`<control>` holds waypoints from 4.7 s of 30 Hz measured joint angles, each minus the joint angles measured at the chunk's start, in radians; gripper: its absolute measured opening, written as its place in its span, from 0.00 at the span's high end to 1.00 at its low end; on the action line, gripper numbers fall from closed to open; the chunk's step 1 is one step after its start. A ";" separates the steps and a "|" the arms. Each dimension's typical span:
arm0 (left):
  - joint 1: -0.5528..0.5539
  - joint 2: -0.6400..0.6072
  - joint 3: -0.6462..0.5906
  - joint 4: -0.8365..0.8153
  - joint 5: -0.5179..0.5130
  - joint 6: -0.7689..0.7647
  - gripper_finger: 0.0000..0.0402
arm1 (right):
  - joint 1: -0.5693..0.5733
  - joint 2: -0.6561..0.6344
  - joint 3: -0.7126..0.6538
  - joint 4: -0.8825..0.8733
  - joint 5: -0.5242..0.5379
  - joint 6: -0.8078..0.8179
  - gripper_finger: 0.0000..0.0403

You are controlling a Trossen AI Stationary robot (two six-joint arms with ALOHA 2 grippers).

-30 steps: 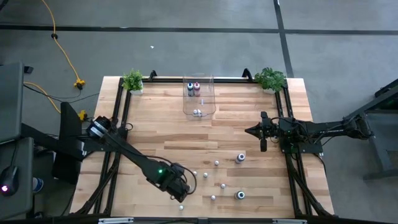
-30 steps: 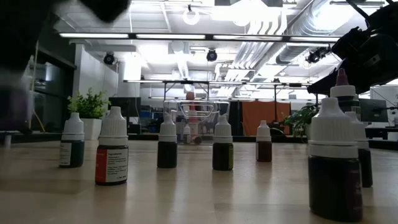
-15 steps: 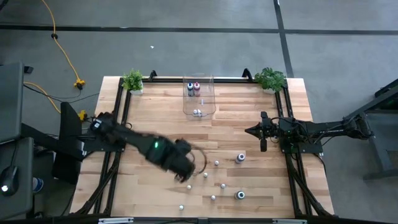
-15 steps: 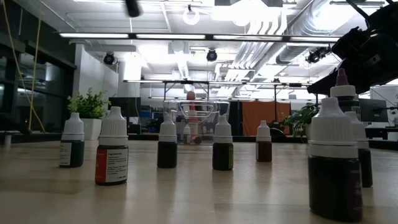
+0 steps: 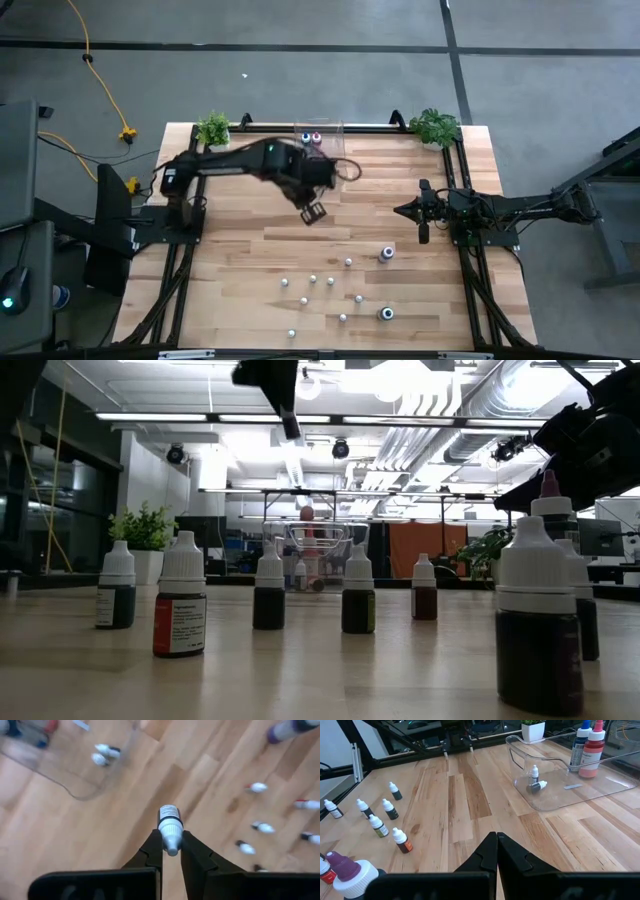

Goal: Pick & Place food coloring
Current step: Put the small purple food coloring into the transparent bin, then put the small black food coloring into the transparent bin

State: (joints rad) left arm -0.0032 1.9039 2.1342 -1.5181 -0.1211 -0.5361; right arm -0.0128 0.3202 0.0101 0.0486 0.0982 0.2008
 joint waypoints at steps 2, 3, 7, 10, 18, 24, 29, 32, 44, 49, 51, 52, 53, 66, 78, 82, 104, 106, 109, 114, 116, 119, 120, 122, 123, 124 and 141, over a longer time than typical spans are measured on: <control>0.045 0.015 0.001 0.003 0.000 0.083 0.94 | 0.000 0.000 0.000 0.000 0.000 0.000 1.00; 0.065 0.024 0.001 0.001 -0.001 0.129 0.94 | 0.000 0.000 0.000 0.000 0.000 0.000 1.00; 0.138 0.077 0.000 -0.003 -0.001 0.304 0.94 | 0.000 0.000 0.000 0.001 0.000 0.000 1.00; 0.177 0.120 0.000 0.011 -0.009 0.430 0.94 | 0.000 0.000 0.000 0.000 0.000 0.000 1.00; 0.258 0.192 0.000 0.101 -0.178 0.636 0.94 | 0.000 0.000 0.000 0.000 0.000 0.000 1.00; 0.306 0.237 0.000 0.153 -0.178 0.684 0.93 | 0.000 0.000 0.000 0.000 0.000 0.000 1.00; 0.339 0.279 -0.001 0.233 -0.185 0.630 0.94 | 0.000 0.000 0.000 0.000 0.000 0.000 1.00; 0.358 0.295 0.000 0.276 -0.181 0.583 0.94 | 0.000 0.000 0.000 0.000 0.000 0.000 1.00; 0.390 0.342 -0.006 0.345 -0.072 0.463 0.93 | 0.000 0.000 0.000 0.000 0.000 0.000 1.00; 0.396 0.355 -0.005 0.334 0.038 0.452 0.93 | 0.000 0.000 0.000 0.000 0.000 0.000 1.00; 0.396 0.361 -0.008 0.312 0.057 0.451 0.93 | 0.000 0.000 0.000 0.000 0.000 0.000 1.00; 0.395 0.366 -0.008 0.317 0.060 0.451 0.93 | 0.000 0.000 0.000 0.000 0.000 0.000 1.00; 0.389 0.371 -0.006 0.323 0.059 0.452 0.93 | 0.000 0.000 0.000 0.000 0.000 0.000 1.00; 0.376 0.423 -0.008 0.307 0.168 0.449 0.93 | 0.000 0.000 0.000 0.000 0.000 0.000 1.00; 0.354 0.428 -0.006 0.303 0.207 0.449 0.93 | 0.000 0.000 0.000 0.000 0.000 0.000 1.00; 0.353 0.428 -0.006 0.283 0.219 0.449 0.93 | 0.000 0.000 0.000 0.000 0.000 0.000 1.00; 0.348 0.436 -0.006 0.280 0.218 0.448 0.80 | 0.000 0.000 0.000 0.000 0.000 0.000 1.00; 0.348 0.436 -0.006 0.279 0.218 0.448 0.80 | 0.000 0.000 0.000 0.000 0.000 0.000 1.00; 0.348 0.436 -0.006 0.279 0.218 0.448 0.79 | 0.000 0.000 0.000 0.000 0.000 0.000 1.00; 0.348 0.436 -0.006 0.297 0.218 0.449 0.79 | 0.000 0.000 0.000 0.000 0.000 0.000 1.00; 0.348 0.436 -0.006 0.297 0.218 0.449 0.79 | 0.000 0.000 0.000 0.000 0.000 0.000 1.00; 0.348 0.436 -0.006 0.296 0.221 0.448 0.79 | 0.000 0.000 0.000 0.000 0.000 0.000 1.00; 0.348 0.436 -0.006 0.296 0.223 0.448 0.79 | 0.000 0.000 0.000 0.000 0.000 0.000 1.00; 0.348 0.436 -0.006 0.296 0.222 0.448 0.77 | 0.000 0.000 0.000 0.000 0.000 0.000 1.00; 0.348 0.436 -0.006 0.297 0.220 0.448 0.76 | 0.000 0.000 0.000 0.000 0.000 0.000 1.00; 0.348 0.436 -0.006 0.297 0.220 0.448 0.74 | 0.000 0.000 0.000 0.000 0.000 0.000 1.00; 0.357 0.437 0.067 0.286 0.138 0.414 0.59 | 0.000 0.000 0.000 0.000 0.000 0.000 1.00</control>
State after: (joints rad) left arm 0.3534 2.3405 2.2014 -1.2321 0.0165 -0.1221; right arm -0.0124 0.3202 0.0103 0.0486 0.0980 0.2008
